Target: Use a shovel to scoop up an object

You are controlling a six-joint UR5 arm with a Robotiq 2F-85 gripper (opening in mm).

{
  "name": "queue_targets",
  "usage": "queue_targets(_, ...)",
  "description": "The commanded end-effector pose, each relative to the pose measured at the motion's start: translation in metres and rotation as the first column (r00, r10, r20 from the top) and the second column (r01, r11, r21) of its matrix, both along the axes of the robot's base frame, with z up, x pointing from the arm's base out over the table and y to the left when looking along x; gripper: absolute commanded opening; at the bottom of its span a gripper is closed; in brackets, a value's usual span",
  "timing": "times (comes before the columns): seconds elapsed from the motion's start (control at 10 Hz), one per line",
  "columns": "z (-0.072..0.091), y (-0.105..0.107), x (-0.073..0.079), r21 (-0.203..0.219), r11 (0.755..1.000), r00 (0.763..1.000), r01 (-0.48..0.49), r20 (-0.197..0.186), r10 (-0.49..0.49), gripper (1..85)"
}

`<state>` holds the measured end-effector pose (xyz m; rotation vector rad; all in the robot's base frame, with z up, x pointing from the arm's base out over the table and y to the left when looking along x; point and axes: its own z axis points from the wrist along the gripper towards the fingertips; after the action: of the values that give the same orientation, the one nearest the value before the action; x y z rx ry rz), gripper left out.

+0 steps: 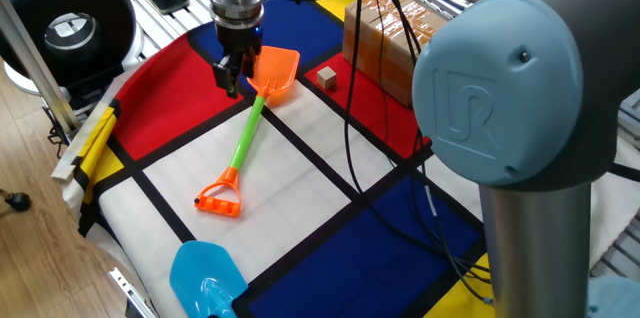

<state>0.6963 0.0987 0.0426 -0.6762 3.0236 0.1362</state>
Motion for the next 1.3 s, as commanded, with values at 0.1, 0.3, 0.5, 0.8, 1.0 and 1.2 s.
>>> queue_targets(0.1, -0.003, 0.007, 0.001, 0.027, 0.999, 1.000, 0.027, -0.001, -0.027, 60.0)
queue_targets(0.3, -0.004, 0.008, 0.002, 0.026, 0.999, 1.000, 0.029, 0.000, -0.029, 60.0)
queue_targets(0.5, -0.010, 0.008, -0.001, 0.031, 0.999, 1.000, 0.028, 0.005, -0.028, 60.0)
queue_targets(0.8, -0.015, -0.002, -0.014, 0.030, 0.999, 1.000, 0.021, 0.009, -0.021, 60.0)
queue_targets(1.0, -0.022, -0.003, -0.022, 0.035, 0.999, 1.000, 0.021, 0.016, -0.022, 61.0)
queue_targets(1.2, -0.027, 0.001, -0.035, 0.036, 0.999, 0.999, 0.033, 0.024, -0.034, 61.3)
